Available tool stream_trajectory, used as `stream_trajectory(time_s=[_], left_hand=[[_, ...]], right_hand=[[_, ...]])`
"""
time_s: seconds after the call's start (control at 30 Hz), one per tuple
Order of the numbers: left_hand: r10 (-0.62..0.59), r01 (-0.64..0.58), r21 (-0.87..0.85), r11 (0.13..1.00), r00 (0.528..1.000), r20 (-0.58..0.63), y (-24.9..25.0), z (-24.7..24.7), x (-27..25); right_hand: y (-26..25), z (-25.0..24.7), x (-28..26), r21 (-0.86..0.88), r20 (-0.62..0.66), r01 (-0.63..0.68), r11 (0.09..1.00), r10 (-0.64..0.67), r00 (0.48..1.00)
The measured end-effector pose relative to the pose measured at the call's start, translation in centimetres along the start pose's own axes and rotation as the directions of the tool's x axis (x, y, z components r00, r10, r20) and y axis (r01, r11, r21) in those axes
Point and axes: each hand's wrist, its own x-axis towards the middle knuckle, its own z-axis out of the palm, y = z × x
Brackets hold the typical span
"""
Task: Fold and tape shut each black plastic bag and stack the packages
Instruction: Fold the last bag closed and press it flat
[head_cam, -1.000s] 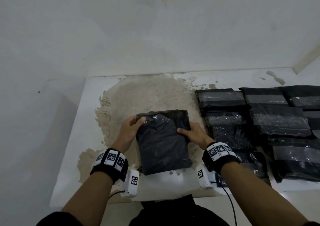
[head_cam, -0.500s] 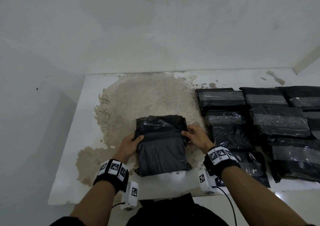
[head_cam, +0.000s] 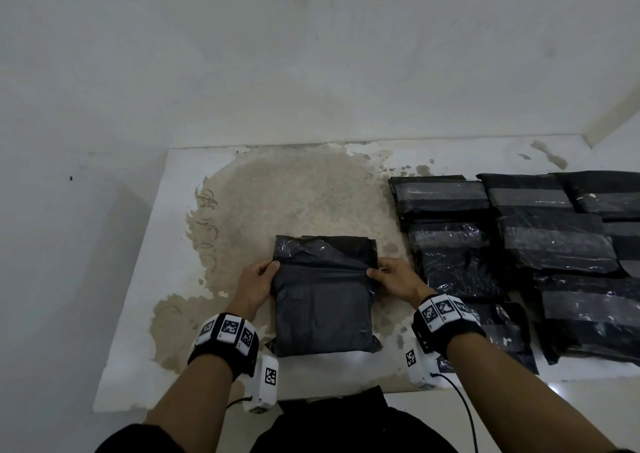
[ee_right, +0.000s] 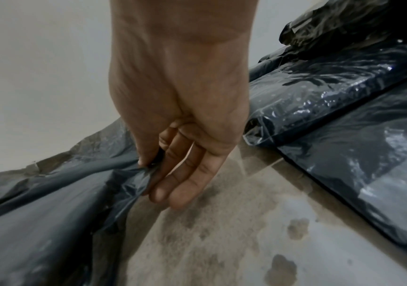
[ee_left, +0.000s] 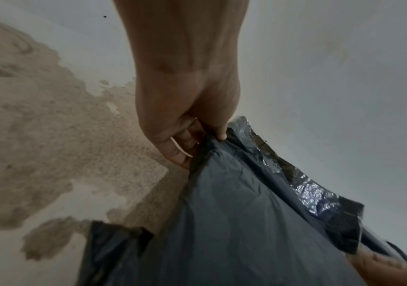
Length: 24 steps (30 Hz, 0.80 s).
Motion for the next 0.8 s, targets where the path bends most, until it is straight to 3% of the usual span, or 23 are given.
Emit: stream_trajectory(time_s=[0.1, 0.23, 0.5, 0.7, 0.8], left_hand=[[0.019, -0.017, -0.054, 0.998, 0.999, 0.041, 1.3, 0.1, -0.2], [0.100, -0.103, -0.048, 0.994, 0.993, -0.057, 2.2, 0.4, 0.3], [0.083, -0.084, -0.041, 0.996, 0.996, -0.029, 2.0, 1.0, 0.1], [0.194, -0.192, 0.107, 0.975, 0.981, 0.000, 3.2, 0.9, 0.1], [0.189, -0.182, 0.178, 0.967, 0.982, -0.025, 3.2, 0.6, 0.5]], right_hand=[[-0.7, -0.3, -0.2, -0.051, 0.046, 0.013, 0.999, -0.010, 0.999], [-1.0, -0.7, -0.4, -0.063, 0.102, 0.024, 0.998, -0.018, 0.995], [-0.9, -0.8, -0.3, -0.055, 0.076, 0.008, 0.998, -0.004, 0.997], [-3.1, -1.0, 0.1, -0.065, -0.145, 0.190, 0.980, -0.198, 0.969], [-2.6, -1.0, 0.6, -0.078, -0.147, 0.177, 0.981, -0.187, 0.971]])
